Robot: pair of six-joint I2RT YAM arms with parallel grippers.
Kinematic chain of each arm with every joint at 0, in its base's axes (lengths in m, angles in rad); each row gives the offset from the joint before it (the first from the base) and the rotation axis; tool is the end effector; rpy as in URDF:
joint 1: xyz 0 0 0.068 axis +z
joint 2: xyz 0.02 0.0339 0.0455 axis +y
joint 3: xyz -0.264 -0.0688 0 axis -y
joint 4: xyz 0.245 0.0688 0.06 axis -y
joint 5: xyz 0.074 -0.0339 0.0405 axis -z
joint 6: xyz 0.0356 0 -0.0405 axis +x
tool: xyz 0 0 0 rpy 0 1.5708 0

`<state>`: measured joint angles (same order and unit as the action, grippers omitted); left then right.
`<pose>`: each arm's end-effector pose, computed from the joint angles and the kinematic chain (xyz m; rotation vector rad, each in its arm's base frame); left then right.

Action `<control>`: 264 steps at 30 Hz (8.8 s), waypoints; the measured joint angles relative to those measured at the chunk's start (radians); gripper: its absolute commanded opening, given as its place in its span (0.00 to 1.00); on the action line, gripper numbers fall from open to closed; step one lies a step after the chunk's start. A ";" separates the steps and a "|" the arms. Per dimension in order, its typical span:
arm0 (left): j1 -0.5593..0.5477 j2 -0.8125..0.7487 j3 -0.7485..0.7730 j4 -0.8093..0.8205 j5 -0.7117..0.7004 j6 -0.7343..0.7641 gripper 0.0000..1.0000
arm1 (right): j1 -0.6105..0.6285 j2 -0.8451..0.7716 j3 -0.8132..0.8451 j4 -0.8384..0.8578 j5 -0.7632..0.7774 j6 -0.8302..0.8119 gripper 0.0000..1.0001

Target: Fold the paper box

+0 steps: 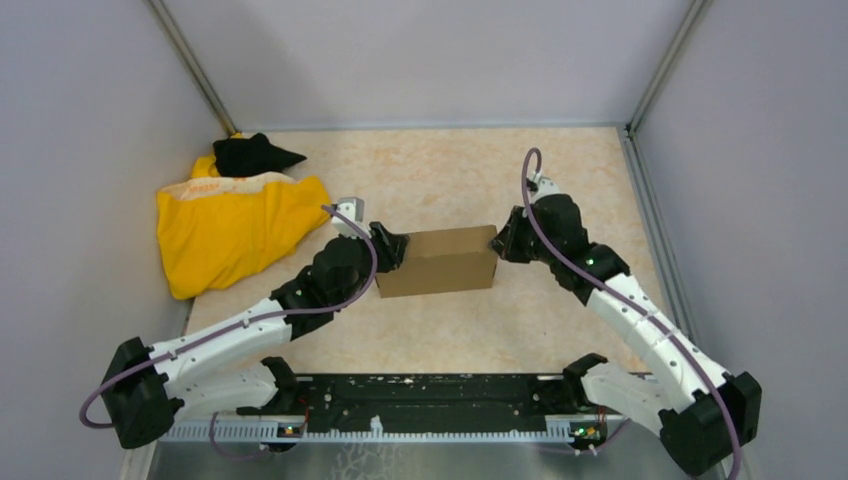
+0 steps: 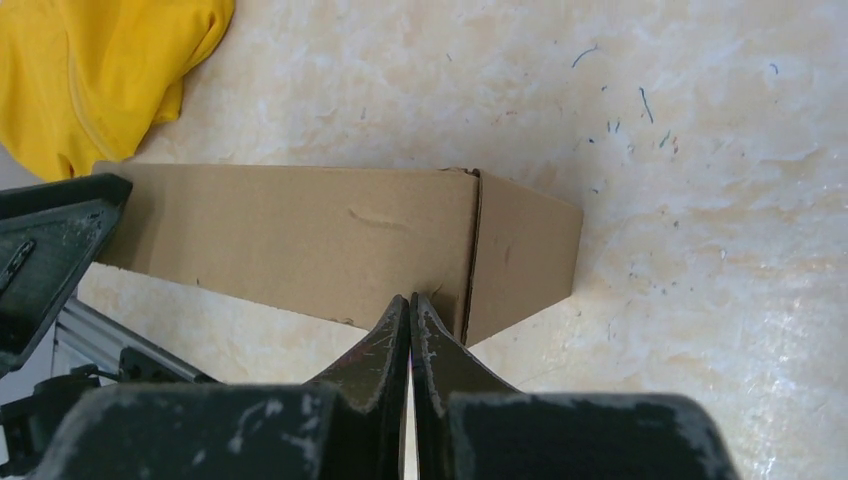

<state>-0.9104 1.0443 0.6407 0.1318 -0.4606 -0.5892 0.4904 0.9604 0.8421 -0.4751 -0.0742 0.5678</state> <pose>0.1586 -0.1784 0.2723 -0.0290 1.8602 -0.6336 0.1839 0.1012 0.2993 0.0426 2.2442 0.6742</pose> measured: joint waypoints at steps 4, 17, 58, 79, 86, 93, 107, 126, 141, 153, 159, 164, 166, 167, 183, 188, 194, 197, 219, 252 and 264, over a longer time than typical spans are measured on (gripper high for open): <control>-0.003 0.010 0.004 0.010 -0.010 0.016 0.51 | -0.045 0.087 0.061 0.005 -0.039 -0.049 0.00; -0.005 -0.065 0.129 -0.319 -0.027 0.095 0.19 | -0.057 0.120 0.099 -0.008 -0.060 -0.105 0.00; 0.000 -0.227 -0.059 -0.264 0.061 -0.233 0.12 | -0.053 -0.124 -0.080 0.015 -0.071 -0.019 0.00; -0.144 -0.228 -0.167 -0.666 0.171 -0.338 0.58 | 0.222 -0.320 -0.256 -0.308 0.005 0.231 0.37; -0.084 -0.103 0.006 -0.672 0.116 -0.238 0.98 | 0.180 -0.164 -0.061 -0.356 0.240 0.213 0.53; 0.178 0.005 0.021 -0.635 0.192 -0.092 0.91 | -0.122 -0.092 -0.032 -0.358 0.327 0.167 0.38; 0.219 0.268 0.041 -0.505 0.264 -0.002 0.56 | -0.231 0.045 -0.246 -0.155 0.099 0.100 0.22; 0.369 0.567 0.222 -0.378 0.310 0.096 0.55 | -0.187 0.510 0.037 0.077 -0.006 0.053 0.22; 0.546 0.826 0.550 -0.428 0.328 0.240 0.93 | -0.188 0.898 0.403 0.146 0.004 -0.015 0.28; 0.587 0.636 0.490 -0.465 0.298 0.251 0.99 | -0.220 0.855 0.370 0.057 -0.006 -0.057 0.99; 0.587 0.449 0.482 -0.471 0.290 0.266 0.99 | -0.225 0.601 0.309 0.052 -0.034 -0.154 0.99; 0.587 0.148 0.316 -0.408 0.290 0.285 0.99 | -0.225 0.184 0.105 0.214 -0.044 -0.261 0.99; 0.587 0.022 0.248 -0.390 0.287 0.287 0.99 | -0.225 0.032 0.005 0.297 -0.042 -0.289 0.99; 0.587 -0.032 0.222 -0.385 0.286 0.286 0.99 | -0.225 -0.029 -0.040 0.324 -0.040 -0.301 0.99; 0.588 -0.229 0.005 -0.300 0.216 0.293 0.99 | -0.303 -0.327 -0.334 0.402 0.157 -0.308 0.99; 0.603 -0.236 -0.126 -0.165 0.171 0.385 0.99 | -0.441 -0.316 -0.446 0.504 0.188 -0.268 0.99; 0.681 -0.203 -0.244 0.040 0.187 0.486 0.99 | -0.482 -0.364 -0.649 0.719 0.293 -0.292 0.99; 0.727 -0.130 -0.291 0.166 0.212 0.524 0.99 | -0.496 -0.325 -0.715 0.858 0.326 -0.336 0.99; 0.864 0.410 -0.299 0.686 0.457 0.675 0.99 | -0.509 0.327 -0.767 1.582 0.330 -0.435 0.99; 0.883 0.428 -0.283 0.702 0.631 0.672 0.99 | -0.454 0.219 -0.690 1.264 0.354 -0.460 0.99; 0.968 0.500 -0.320 0.902 0.703 0.646 0.99 | -0.449 0.498 -0.786 1.752 0.343 -0.504 0.99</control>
<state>0.0578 1.5440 0.3202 1.0340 0.2420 0.0566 0.0414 1.4586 0.0563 1.2766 0.2687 0.0643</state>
